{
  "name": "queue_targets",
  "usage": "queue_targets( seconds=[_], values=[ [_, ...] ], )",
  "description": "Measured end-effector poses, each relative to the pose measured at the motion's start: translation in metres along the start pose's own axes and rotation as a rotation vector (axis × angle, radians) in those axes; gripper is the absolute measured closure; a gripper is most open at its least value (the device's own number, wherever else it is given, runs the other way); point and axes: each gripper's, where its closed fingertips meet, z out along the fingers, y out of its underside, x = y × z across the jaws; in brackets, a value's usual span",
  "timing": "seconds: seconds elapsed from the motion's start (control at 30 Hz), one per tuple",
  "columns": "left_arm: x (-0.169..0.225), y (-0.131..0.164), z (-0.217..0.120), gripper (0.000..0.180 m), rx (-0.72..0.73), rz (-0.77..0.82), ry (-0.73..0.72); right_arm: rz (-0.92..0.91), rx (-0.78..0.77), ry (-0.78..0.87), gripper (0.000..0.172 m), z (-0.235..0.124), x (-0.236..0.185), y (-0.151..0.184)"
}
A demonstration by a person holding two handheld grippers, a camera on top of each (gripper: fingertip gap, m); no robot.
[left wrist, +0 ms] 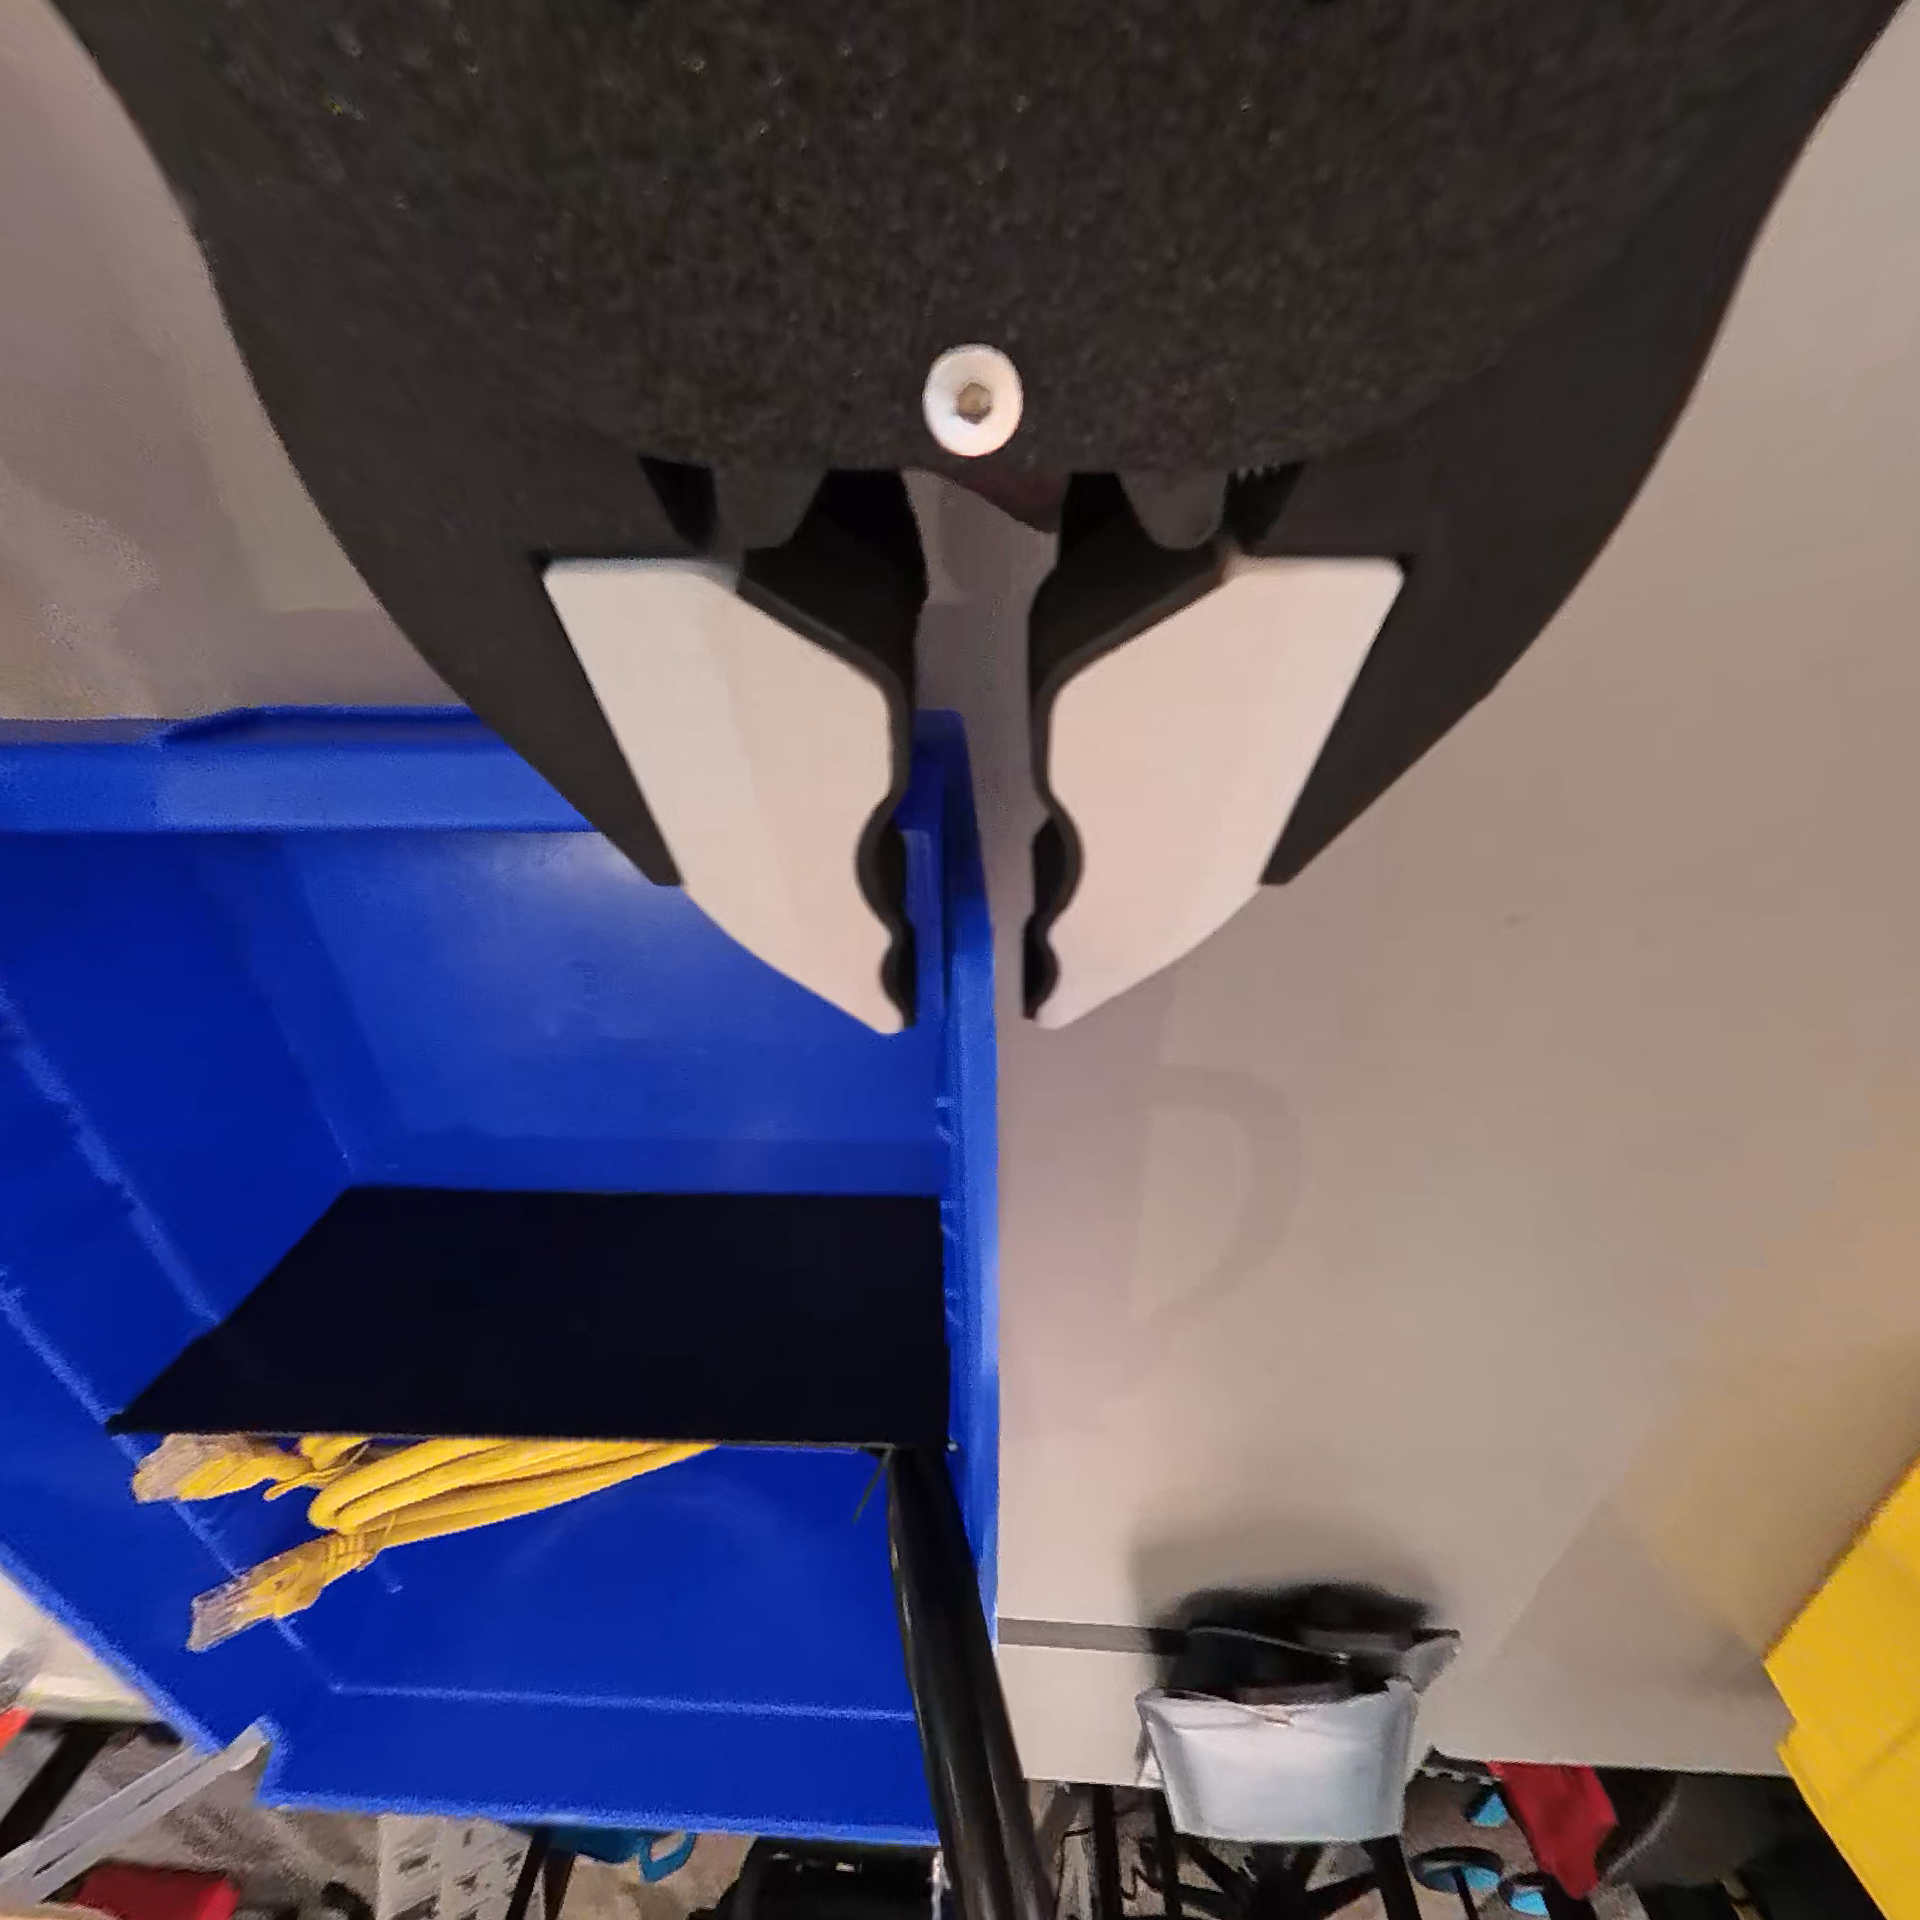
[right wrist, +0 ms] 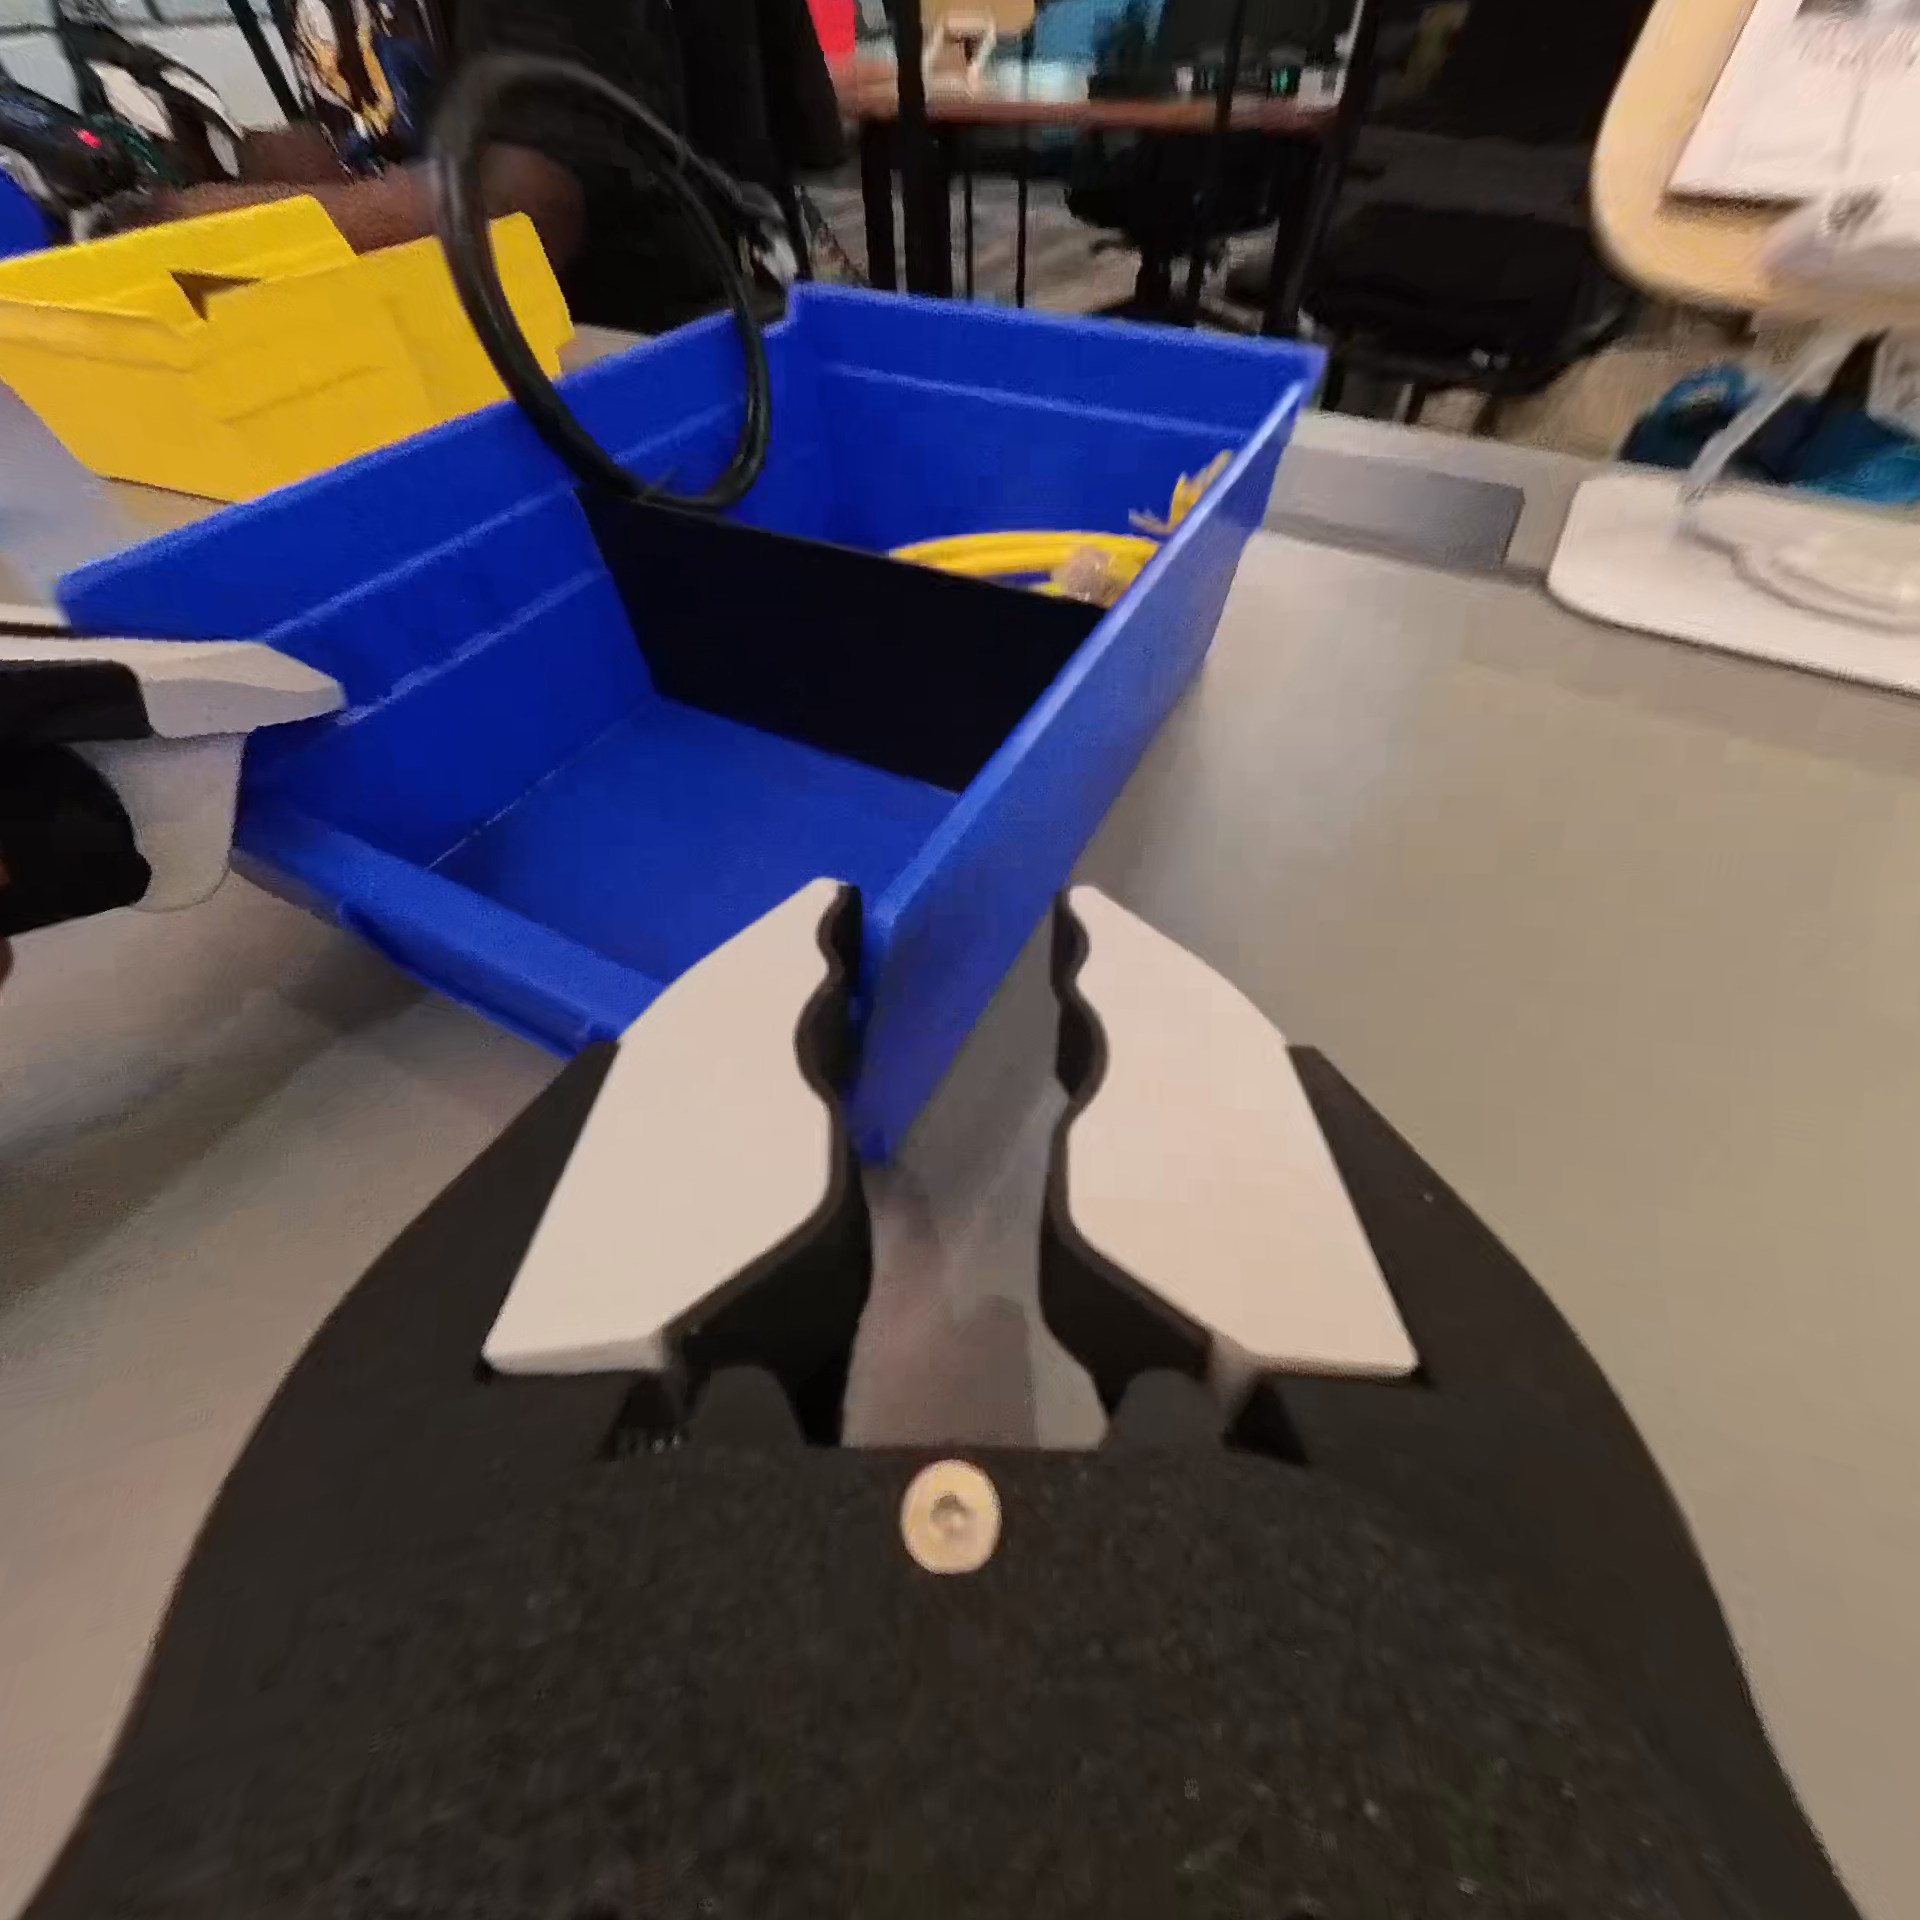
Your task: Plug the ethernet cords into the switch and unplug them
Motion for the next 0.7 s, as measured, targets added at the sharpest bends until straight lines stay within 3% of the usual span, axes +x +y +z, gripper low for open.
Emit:
queue_targets(
  seconds=[0.1, 0.17, 0.3, 0.43, 0.5, 0.53, 0.6, 0.7],
  values=[
    [-0.007, -0.003, -0.006, 0.147, -0.018, 0.012, -0.043, -0.069, 0.131, -0.089, 0.114, -0.034, 0.012, -0.021],
    [-0.005, -0.006, -0.009, 0.147, -0.004, 0.009, -0.041, -0.086, 0.142, -0.125, 0.108, -0.052, 0.034, -0.031],
    [-0.007, -0.014, -0.025, 0.144, 0.016, -0.026, -0.065, -0.164, 0.152, -0.137, 0.113, -0.107, 0.116, -0.057],
    [0.011, -0.037, -0.069, 0.141, 0.109, -0.022, -0.046, -0.147, 0.154, -0.150, 0.135, -0.187, 0.223, -0.063],
    [0.044, -0.036, -0.085, 0.140, 0.141, -0.020, 0.055, -0.107, 0.200, -0.122, 0.143, -0.229, 0.277, -0.053],
    [0.076, -0.029, -0.088, 0.135, 0.128, -0.016, 0.180, -0.091, 0.212, -0.081, 0.140, -0.245, 0.303, -0.043],
    [0.141, -0.006, -0.095, 0.126, 0.075, -0.049, 0.439, -0.093, 0.181, 0.056, 0.127, -0.270, 0.351, -0.008],
    [0.202, 0.023, -0.090, 0.126, 0.058, -0.074, 0.578, 0.024, 0.090, 0.114, 0.103, -0.277, 0.386, 0.049]
  ],
)
